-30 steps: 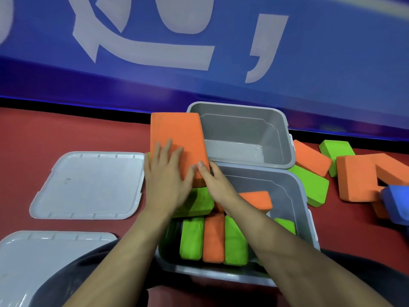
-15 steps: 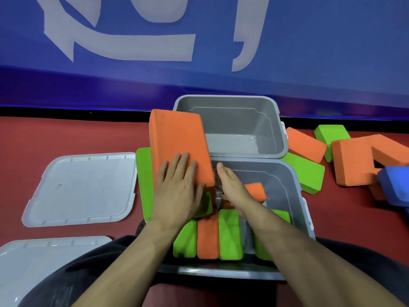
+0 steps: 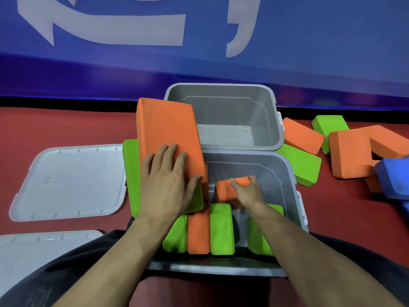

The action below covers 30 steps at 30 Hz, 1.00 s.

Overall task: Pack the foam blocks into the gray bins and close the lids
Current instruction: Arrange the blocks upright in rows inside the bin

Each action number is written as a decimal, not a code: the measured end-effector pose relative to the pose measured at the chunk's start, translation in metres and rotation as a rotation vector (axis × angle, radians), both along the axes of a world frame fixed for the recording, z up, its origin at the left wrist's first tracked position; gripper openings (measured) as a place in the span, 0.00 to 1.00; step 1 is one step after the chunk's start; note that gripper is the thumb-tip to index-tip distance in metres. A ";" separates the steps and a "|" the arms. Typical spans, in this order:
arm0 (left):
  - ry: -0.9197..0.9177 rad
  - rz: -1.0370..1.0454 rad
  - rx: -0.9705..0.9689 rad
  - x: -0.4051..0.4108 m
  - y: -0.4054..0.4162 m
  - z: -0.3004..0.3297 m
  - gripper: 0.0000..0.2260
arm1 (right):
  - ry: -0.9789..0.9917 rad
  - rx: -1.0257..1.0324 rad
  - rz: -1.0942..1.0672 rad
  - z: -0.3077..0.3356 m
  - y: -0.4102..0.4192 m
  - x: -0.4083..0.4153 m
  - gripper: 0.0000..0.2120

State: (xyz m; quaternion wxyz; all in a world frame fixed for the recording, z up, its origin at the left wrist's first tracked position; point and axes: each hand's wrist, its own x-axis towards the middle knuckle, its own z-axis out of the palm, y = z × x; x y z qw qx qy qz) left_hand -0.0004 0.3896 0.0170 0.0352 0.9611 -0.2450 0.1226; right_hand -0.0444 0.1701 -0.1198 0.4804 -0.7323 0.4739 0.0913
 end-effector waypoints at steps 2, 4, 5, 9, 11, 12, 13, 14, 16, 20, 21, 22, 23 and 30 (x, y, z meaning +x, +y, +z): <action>-0.007 -0.020 -0.018 0.000 -0.003 0.005 0.26 | 0.065 -0.004 0.029 -0.007 -0.001 0.004 0.48; -0.008 -0.036 -0.021 -0.002 -0.007 0.008 0.27 | 0.187 -0.041 0.144 -0.015 -0.004 0.008 0.46; -0.010 -0.043 -0.023 -0.003 -0.009 0.008 0.27 | 0.242 -0.063 0.202 -0.019 -0.005 0.010 0.45; -0.033 -0.132 -0.045 -0.013 -0.022 0.010 0.26 | 0.285 -0.126 0.277 -0.032 -0.009 0.016 0.44; 0.016 -0.168 0.024 -0.018 -0.026 0.006 0.29 | 0.257 -0.126 0.235 -0.034 -0.010 0.018 0.43; 0.077 -0.147 0.085 -0.019 -0.025 0.000 0.31 | 0.235 -0.120 0.190 -0.035 -0.010 0.019 0.43; 0.150 -0.097 0.142 -0.017 -0.022 -0.006 0.33 | 0.208 -0.115 0.136 -0.037 -0.011 0.019 0.44; 0.218 -0.037 0.181 -0.015 -0.019 -0.013 0.34 | 0.187 -0.115 0.074 -0.039 -0.012 0.018 0.43; 0.276 0.044 0.204 -0.010 -0.013 -0.024 0.34 | 0.147 -0.117 -0.015 -0.044 -0.014 0.018 0.41; 0.301 0.099 0.202 -0.009 -0.013 -0.030 0.32 | 0.134 -0.098 0.042 -0.049 -0.007 0.022 0.44; 0.320 0.116 0.199 -0.010 -0.014 -0.029 0.33 | 0.113 -0.095 0.072 -0.050 -0.005 0.022 0.45; 0.338 0.133 0.191 -0.010 -0.014 -0.029 0.33 | 0.098 -0.089 0.109 -0.048 -0.003 0.021 0.45; 0.347 0.144 0.179 -0.009 -0.015 -0.028 0.34 | 0.082 -0.087 0.138 -0.049 -0.001 0.019 0.45; 0.441 0.117 0.064 -0.006 -0.022 -0.022 0.39 | -0.292 -0.383 -0.473 -0.019 -0.009 0.004 0.18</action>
